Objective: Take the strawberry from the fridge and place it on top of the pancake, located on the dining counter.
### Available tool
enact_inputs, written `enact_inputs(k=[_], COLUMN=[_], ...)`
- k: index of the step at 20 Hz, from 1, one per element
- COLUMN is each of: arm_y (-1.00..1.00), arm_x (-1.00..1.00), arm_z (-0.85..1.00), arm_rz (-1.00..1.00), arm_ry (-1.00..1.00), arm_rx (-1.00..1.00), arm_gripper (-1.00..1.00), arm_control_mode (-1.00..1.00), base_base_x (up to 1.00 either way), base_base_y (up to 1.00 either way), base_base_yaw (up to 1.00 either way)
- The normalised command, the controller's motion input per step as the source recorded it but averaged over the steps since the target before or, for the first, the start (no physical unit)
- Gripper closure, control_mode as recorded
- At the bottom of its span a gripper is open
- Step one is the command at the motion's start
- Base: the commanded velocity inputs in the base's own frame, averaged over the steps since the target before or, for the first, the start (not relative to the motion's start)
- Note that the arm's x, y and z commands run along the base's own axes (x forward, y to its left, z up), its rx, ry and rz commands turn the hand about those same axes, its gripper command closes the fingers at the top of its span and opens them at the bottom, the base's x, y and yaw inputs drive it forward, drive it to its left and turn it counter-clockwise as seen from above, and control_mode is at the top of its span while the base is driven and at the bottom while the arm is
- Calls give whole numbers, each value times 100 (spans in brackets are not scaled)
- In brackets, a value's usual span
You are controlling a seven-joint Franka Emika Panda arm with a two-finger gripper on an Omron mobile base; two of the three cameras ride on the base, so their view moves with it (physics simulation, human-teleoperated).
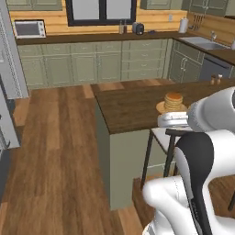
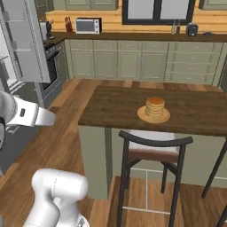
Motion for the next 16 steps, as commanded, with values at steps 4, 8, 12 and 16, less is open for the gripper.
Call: enact_inputs(k=[4,8,12,16], arm_y=[0,0,0,0], arm_x=[0,0,0,0], arm_z=[0,0,0,0], arm_rz=[0,0,0,0], arm_ry=[0,0,0,0], arm_rx=[0,0,0,0], arm_gripper=[100,100,100,100], arm_control_mode=[100,100,100,100], base_base_x=[51,39,52,70], base_base_y=[-15,35,34,0], base_base_yaw=[-31,-32,-29,-34])
